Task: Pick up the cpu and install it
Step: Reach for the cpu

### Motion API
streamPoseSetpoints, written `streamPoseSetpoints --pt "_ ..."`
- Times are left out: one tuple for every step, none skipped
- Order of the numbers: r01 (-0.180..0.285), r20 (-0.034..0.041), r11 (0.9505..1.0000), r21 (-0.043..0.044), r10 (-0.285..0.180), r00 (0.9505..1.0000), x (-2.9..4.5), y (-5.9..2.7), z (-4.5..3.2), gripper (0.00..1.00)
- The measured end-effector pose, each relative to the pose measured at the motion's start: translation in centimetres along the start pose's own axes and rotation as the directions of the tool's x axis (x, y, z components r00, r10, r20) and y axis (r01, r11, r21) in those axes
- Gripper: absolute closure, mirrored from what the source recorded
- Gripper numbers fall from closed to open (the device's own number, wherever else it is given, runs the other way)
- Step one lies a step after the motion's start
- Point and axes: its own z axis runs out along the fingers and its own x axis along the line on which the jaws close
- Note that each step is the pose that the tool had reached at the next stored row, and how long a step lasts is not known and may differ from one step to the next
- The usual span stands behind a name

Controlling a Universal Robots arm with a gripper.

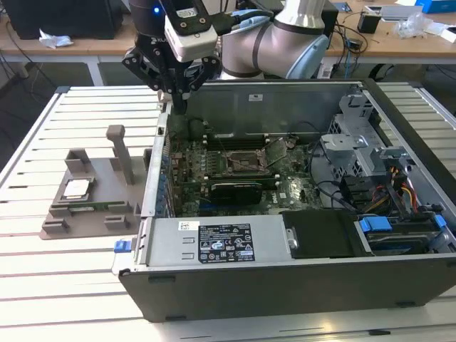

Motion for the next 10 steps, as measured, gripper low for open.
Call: streamPoseSetpoints --pt "0.000 -0.0001 1.0000 0.0001 0.000 1.0000 0.27 -0.02 -0.01 0.89" --pt "0.000 -0.0001 1.0000 0.0000 0.000 1.0000 0.64 -0.05 -0.02 0.89" --pt "0.000 0.0000 1.0000 0.0000 0.000 1.0000 0.71 -0.05 -0.02 0.89" --pt "0.000 -0.0001 1.0000 0.0000 0.000 1.0000 0.79 -0.06 -0.02 0.89" --pt "0.000 -0.0001 1.0000 0.0000 0.000 1.0000 1.00 -0.08 -0.03 0.89" --pt "0.000 -0.0001 1.0000 0.0000 0.000 1.0000 1.27 -0.10 -0.03 0.89" --pt "0.000 -0.0001 1.0000 0.0000 0.000 1.0000 1.39 -0.10 -0.04 0.89" --pt "0.000 0.0000 1.0000 -0.0001 0.000 1.0000 1.49 -0.11 -0.04 0.89" --pt "0.000 -0.0001 1.0000 0.0000 0.000 1.0000 1.62 -0.12 -0.04 0.89" --pt "0.000 0.0000 1.0000 0.0000 0.000 1.0000 1.73 -0.13 -0.05 0.89"
